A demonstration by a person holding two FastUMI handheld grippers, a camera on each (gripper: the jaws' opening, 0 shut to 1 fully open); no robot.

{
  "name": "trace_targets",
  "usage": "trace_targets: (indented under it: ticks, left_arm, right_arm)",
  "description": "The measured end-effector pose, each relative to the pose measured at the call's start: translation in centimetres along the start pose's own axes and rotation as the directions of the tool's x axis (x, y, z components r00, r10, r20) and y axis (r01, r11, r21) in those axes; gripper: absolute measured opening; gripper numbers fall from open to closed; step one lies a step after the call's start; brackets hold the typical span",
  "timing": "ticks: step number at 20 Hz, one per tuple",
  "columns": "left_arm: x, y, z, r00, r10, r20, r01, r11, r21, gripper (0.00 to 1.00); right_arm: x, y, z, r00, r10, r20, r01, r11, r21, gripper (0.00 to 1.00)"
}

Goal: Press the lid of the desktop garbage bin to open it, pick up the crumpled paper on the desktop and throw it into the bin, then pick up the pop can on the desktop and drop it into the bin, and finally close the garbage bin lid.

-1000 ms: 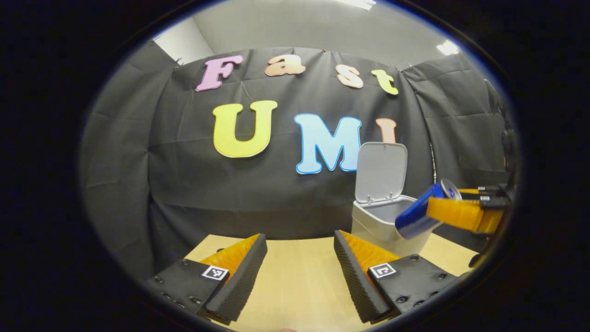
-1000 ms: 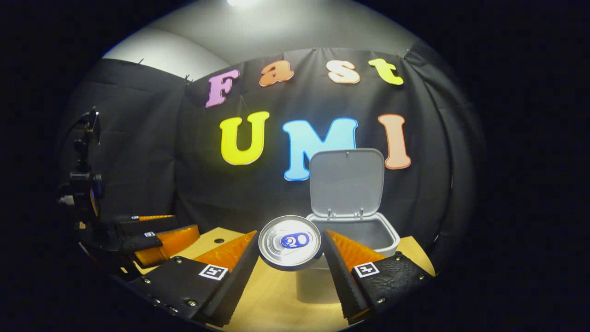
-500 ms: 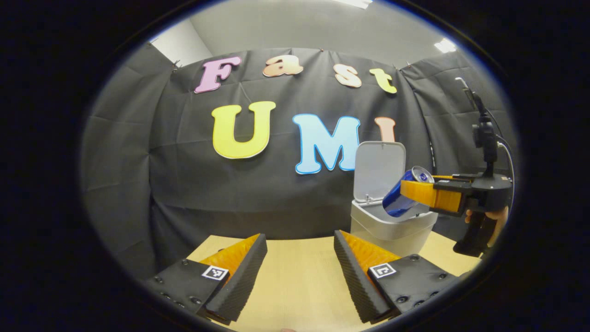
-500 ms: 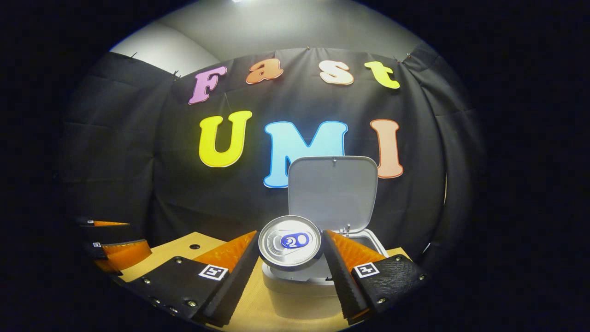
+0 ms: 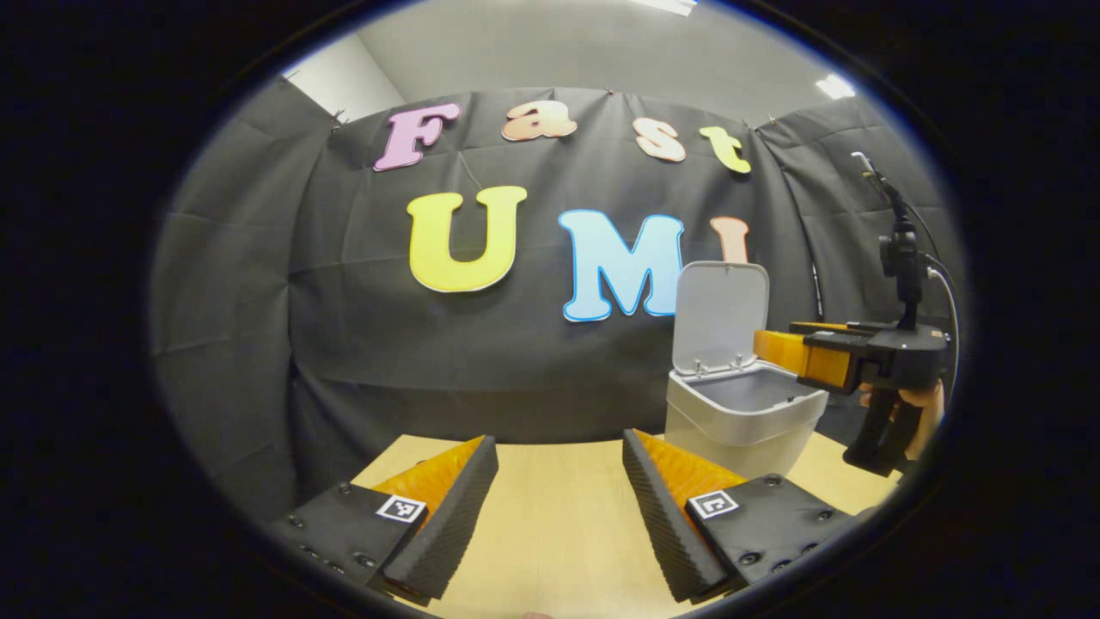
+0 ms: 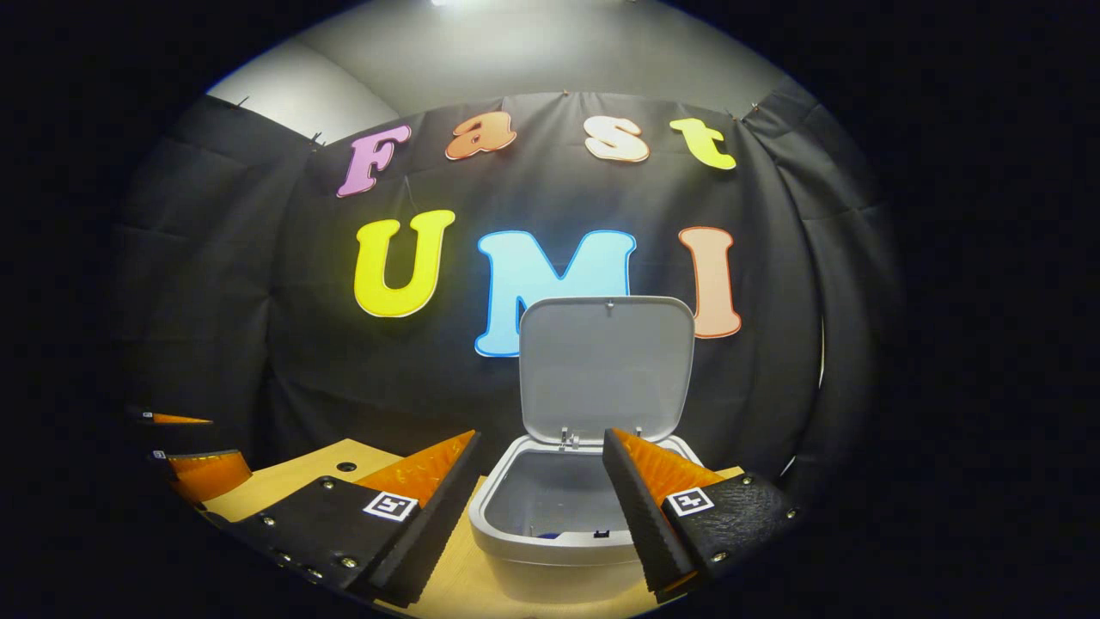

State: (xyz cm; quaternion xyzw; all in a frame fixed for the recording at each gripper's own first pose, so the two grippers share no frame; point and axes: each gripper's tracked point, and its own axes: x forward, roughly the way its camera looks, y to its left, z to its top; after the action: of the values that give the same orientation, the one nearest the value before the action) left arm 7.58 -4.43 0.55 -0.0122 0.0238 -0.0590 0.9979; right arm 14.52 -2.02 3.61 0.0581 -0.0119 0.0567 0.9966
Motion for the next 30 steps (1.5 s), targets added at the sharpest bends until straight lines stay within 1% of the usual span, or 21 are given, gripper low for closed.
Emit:
trace_targets:
  ticks: [6,10,14,19,23,24,25,26,27,29,30]
  left_arm:
    - [0.1,-0.4,-0.1,1.000,-0.015,0.000,0.015,1.000,-0.007,1.00]
    - [0.1,-0.2,-0.3,0.999,-0.035,-0.004,0.035,0.999,-0.005,1.00]
    - [-0.3,0.4,-0.1,0.997,-0.078,-0.001,0.078,0.997,0.013,1.00]
    - [-0.9,1.6,-0.4,0.992,-0.127,-0.008,0.127,0.992,0.026,1.00]
    - [-0.5,2.5,-0.7,0.994,-0.108,-0.013,0.108,0.994,0.028,1.00]
    - [-0.3,2.4,-0.8,0.995,-0.103,-0.015,0.104,0.994,0.024,0.95]
    - [-0.2,2.3,-0.8,0.995,-0.098,-0.018,0.099,0.995,0.022,1.00]
    - [0.0,2.1,-0.8,0.995,-0.098,-0.019,0.098,0.995,0.021,0.95]
    - [0.2,1.8,-0.8,0.995,-0.098,-0.022,0.099,0.995,0.020,1.00]
    - [0.5,1.5,-0.9,0.995,-0.095,-0.027,0.096,0.995,0.016,1.00]
    - [0.7,1.5,-0.9,0.995,-0.091,-0.030,0.092,0.996,0.012,0.96]
  right_arm:
    - [0.7,-1.5,2.7,0.999,-0.036,0.033,0.037,0.998,-0.043,0.90]
    - [1.7,-2.2,4.1,0.998,-0.062,0.033,0.063,0.997,-0.054,0.90]
    - [2.8,-3.5,5.7,0.991,-0.128,0.041,0.131,0.988,-0.078,0.90]
    - [5.1,-4.4,8.9,0.980,-0.187,0.072,0.193,0.978,-0.081,0.89]
    - [7.3,-4.6,11.3,0.976,-0.197,0.097,0.208,0.969,-0.131,0.90]
    - [7.8,-4.5,11.8,0.975,-0.194,0.107,0.208,0.968,-0.142,0.90]
    - [8.4,-4.5,12.2,0.975,-0.193,0.114,0.209,0.966,-0.151,0.90]
    - [9.1,-4.4,12.5,0.975,-0.192,0.116,0.209,0.965,-0.156,0.89]
    - [9.7,-4.2,12.8,0.975,-0.187,0.118,0.205,0.966,-0.158,0.89]
    - [11.0,-4.4,13.0,0.974,-0.193,0.115,0.210,0.965,-0.156,0.89]
    - [11.7,-4.6,13.1,0.973,-0.199,0.113,0.215,0.965,-0.151,0.89]
